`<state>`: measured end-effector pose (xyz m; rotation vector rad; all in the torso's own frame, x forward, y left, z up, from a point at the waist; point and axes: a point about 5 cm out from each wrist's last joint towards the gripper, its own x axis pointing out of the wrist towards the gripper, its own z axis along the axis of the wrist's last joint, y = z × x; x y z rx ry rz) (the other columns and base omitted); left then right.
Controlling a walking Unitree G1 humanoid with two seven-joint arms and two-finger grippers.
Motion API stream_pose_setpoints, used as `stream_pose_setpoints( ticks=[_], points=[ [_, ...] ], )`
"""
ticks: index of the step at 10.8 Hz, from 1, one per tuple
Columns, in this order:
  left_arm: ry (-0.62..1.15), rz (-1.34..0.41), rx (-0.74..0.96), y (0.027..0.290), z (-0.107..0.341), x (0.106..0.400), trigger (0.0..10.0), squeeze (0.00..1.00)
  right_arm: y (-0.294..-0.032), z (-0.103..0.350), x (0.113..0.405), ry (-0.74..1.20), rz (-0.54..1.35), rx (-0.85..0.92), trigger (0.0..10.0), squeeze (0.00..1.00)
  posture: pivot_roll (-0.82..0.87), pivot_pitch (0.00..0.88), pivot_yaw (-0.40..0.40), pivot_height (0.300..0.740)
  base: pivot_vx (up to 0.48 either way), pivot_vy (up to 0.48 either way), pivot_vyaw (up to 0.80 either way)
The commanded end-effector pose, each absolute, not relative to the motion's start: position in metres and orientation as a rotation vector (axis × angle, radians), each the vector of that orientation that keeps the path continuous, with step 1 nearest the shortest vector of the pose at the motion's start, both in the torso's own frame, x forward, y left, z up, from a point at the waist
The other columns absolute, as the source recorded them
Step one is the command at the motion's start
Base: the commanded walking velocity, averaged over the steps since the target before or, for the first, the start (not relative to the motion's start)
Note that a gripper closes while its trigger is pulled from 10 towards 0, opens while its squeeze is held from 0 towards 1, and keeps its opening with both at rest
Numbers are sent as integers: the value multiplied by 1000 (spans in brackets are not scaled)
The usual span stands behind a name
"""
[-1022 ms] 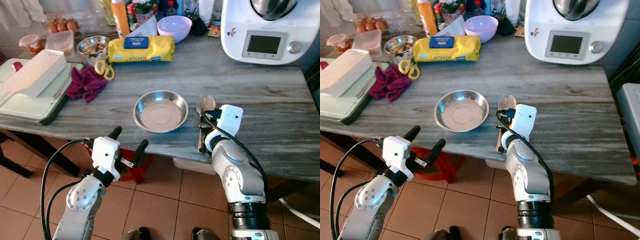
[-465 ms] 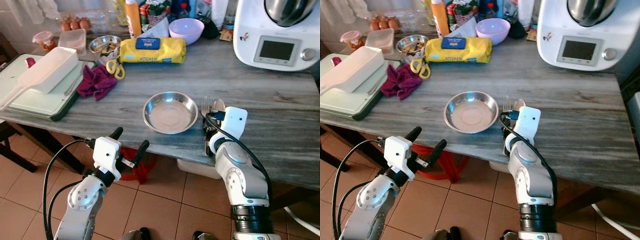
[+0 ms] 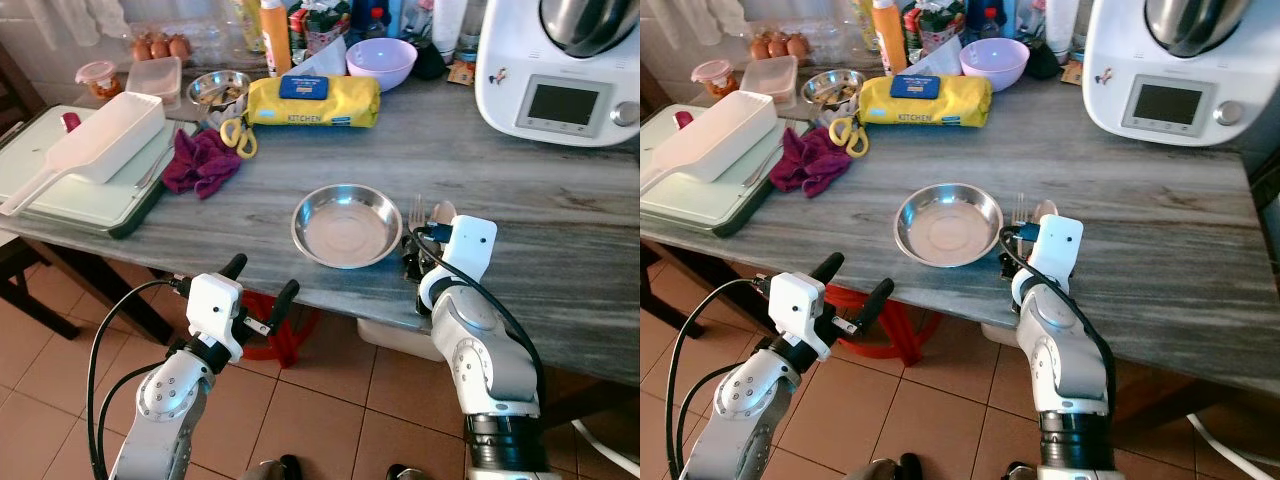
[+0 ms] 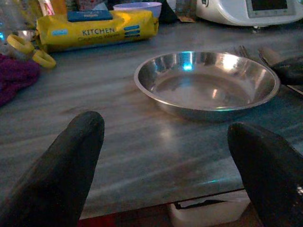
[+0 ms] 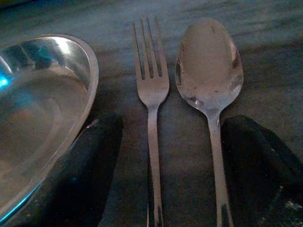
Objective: Setting the table
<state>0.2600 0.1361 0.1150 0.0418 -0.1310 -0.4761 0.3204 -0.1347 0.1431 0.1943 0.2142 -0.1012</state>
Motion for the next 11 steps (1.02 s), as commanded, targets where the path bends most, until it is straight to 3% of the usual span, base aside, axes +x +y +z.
stream_pose_setpoints(
  ticks=[1, 2, 7, 8, 9, 11],
  points=[
    [-138, -474, 33, 137, 115, 261, 10000, 0, -158, 142, 311, 154, -185, 115, 10000, 1000, -74, 166, 84, 740, 0, 0, 0],
    [-188, -440, 42, 136, 123, 262, 10000, 0, -159, 167, 304, -55, -121, 29, 10000, 1000, -80, 166, 75, 740, 0, 0, 0],
    [-313, -166, 105, 153, 156, 319, 10000, 0, -129, 181, 304, -214, 153, -74, 10000, 1000, -82, 141, 70, 740, 0, 0, 0],
    [-337, -139, 138, 151, 163, 331, 10000, 0, -122, 175, 302, -213, 205, -88, 10000, 851, -84, 138, 68, 740, 0, 0, 0],
    [-345, -123, 190, 151, 166, 341, 10000, 0, -115, 169, 300, -208, 267, -130, 10000, 0, -88, 135, 69, 740, 0, 0, 0],
    [-324, -170, 276, 158, 155, 344, 10000, 0, -114, 166, 307, -227, 324, -199, 10000, 0, -84, 134, 76, 740, 0, 0, 0]
  ],
)
